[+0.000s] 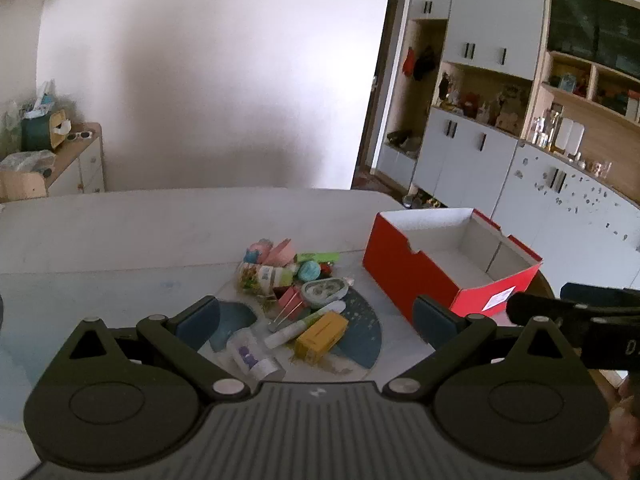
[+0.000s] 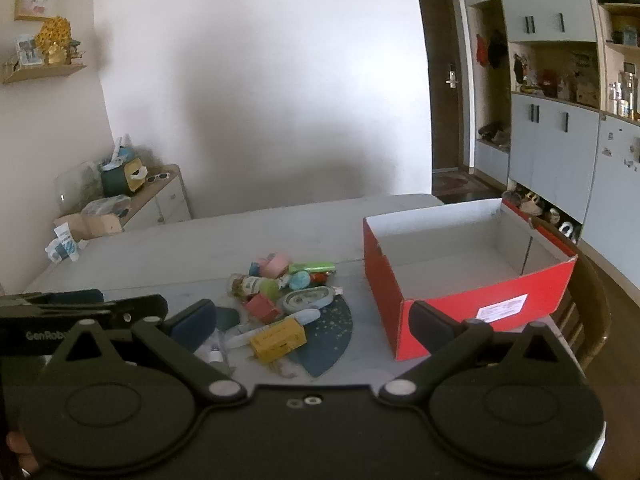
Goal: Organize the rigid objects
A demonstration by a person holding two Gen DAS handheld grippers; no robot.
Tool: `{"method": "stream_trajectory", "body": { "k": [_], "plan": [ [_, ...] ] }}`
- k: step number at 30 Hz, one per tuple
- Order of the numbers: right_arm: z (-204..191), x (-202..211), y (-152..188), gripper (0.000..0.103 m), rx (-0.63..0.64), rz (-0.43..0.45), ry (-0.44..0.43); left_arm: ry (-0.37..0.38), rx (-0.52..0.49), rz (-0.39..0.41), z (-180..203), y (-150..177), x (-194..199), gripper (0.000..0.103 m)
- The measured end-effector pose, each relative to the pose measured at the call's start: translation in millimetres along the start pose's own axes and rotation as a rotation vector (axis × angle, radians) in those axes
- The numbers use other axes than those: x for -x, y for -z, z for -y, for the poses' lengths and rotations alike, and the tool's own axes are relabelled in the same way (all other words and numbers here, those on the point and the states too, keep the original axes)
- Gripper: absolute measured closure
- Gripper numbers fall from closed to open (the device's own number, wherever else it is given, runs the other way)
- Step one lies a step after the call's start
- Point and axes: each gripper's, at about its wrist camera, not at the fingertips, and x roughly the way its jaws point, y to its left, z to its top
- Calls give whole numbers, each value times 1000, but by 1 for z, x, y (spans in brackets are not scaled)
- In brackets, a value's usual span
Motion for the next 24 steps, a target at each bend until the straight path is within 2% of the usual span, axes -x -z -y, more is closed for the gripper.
{"method": "stream_trajectory", "body": {
  "k": [7,13,24],
  "plan": [
    [1,-22,0,0,-4,-29,-40,-16,24,-37,-11,3,-13,0],
    [6,-52,1,0,4,-97,-86,-54,1,-43,-21,7,-33,0],
    [2,-122,3,3,92,-214,-142,-105,65,-183,-42,26,-101,1]
  ]
}}
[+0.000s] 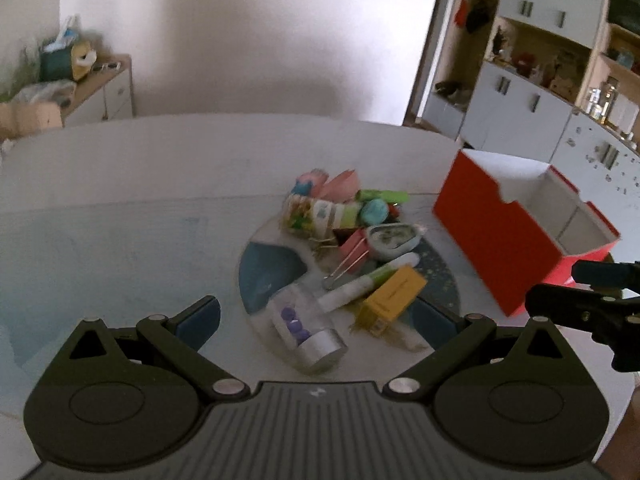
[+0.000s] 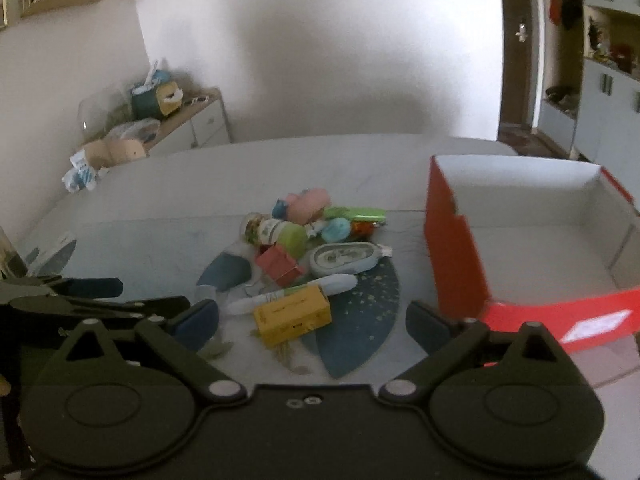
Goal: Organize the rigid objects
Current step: 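Move both tools toward the pile of items on the table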
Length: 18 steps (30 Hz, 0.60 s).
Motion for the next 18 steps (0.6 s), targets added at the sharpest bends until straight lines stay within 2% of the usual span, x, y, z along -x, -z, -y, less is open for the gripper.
{"method": "stream_trajectory", "body": {
  "k": [7,13,18],
  "plan": [
    [3,-47,-11,6,-28,-69,15,-101,7,-36,-5,2,-36,1],
    [2,-87,-16,12,-71,-134,52,-106,-12,-66,1,5,-55,1],
    [-4,-105,-20,17,-67,-157,70,-103,26,-85,-1,6,-65,1]
  ]
}}
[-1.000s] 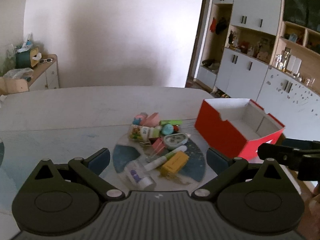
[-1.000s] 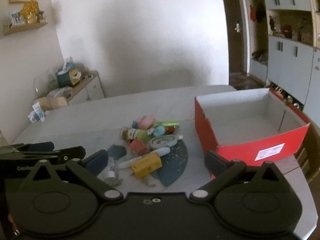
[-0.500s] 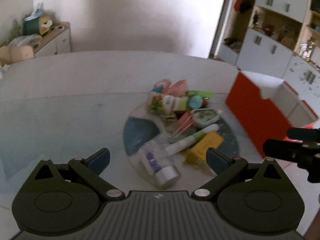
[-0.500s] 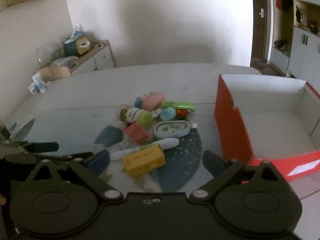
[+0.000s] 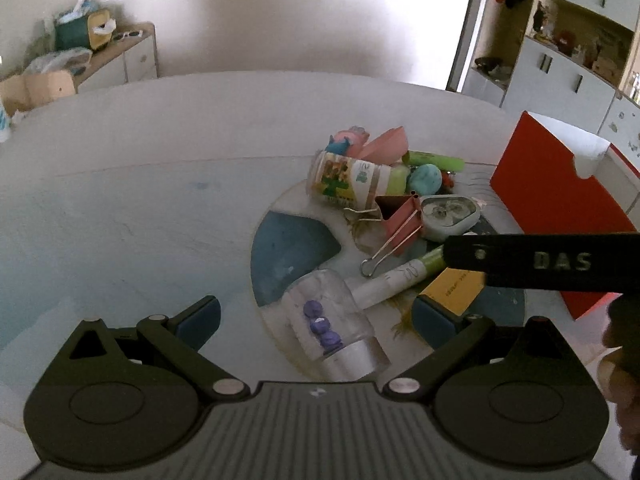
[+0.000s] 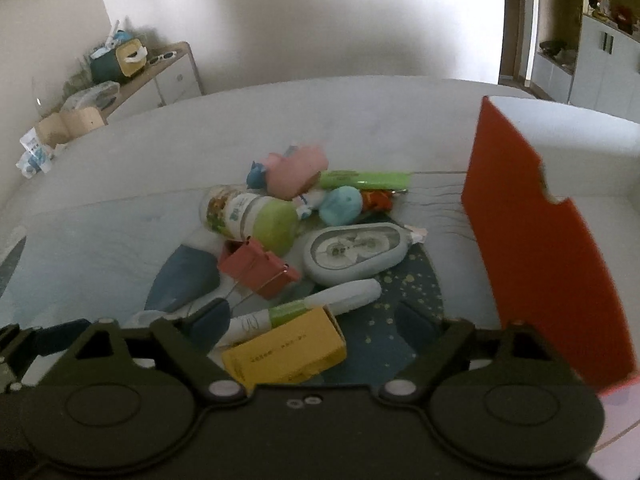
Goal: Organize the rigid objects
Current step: 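Move both tools toward the pile of items on the table, then grasp the clear pill bottle with the left tool while the right tool grasps the yellow box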
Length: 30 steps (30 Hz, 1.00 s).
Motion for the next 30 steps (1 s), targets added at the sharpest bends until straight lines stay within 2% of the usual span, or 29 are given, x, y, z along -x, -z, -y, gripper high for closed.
{"method": "stream_trajectory", "body": {
  "k": [3,8,14,16,18,20,22,24,26,30],
  "plan": [
    [-3,-9,-2,23,-4,-15,12,-8,-6,-10,2,0,-6,6],
    [-2,-12,5,26,-2,-41,15,-4,-11,-27,4,2,-11,10],
    [0,-10,14,31,-10,-64,12,-1,-25,-56,5,4,-15,28],
    [1,-9,14,36,-12,-69,10,3,-27,-60,4,5,-16,32],
    [1,-9,16,48,-28,-77,27,10,-22,-65,3,6,-16,35],
    [3,-9,18,51,-35,-80,29,22,-19,-69,3,6,-17,40],
    [5,-9,19,58,-33,-79,31,26,-31,-70,4,6,-17,45],
    [5,-8,20,70,-33,-79,30,27,-35,-72,5,5,-17,52],
    [4,-8,21,73,-26,-79,30,32,-31,-71,4,4,-17,57],
    [2,-3,22,74,-26,-69,27,15,-36,-59,3,3,-15,58]
  ]
}}
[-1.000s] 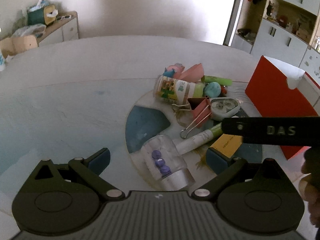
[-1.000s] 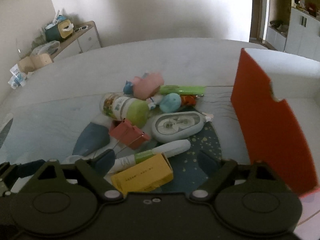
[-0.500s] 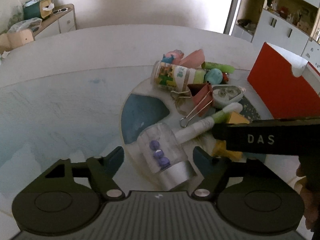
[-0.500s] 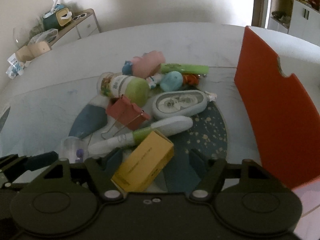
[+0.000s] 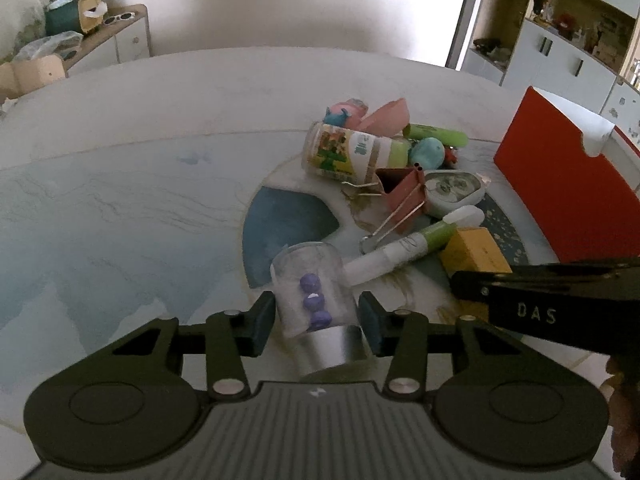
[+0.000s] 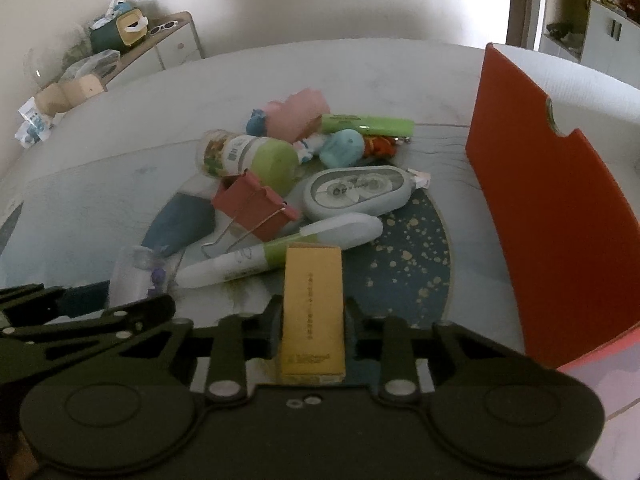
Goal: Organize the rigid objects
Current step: 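Grasp the clear pill bottle with the left tool while the right tool grasps the yellow box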
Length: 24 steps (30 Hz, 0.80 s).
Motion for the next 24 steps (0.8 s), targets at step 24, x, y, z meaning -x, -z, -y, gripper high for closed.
{"method": "stream_trajectory", "body": {
  "k": [24],
  "plan": [
    [-4,95,4,75,-43,117,33,109,-120,34,20,-15,61,61]
  ]
}}
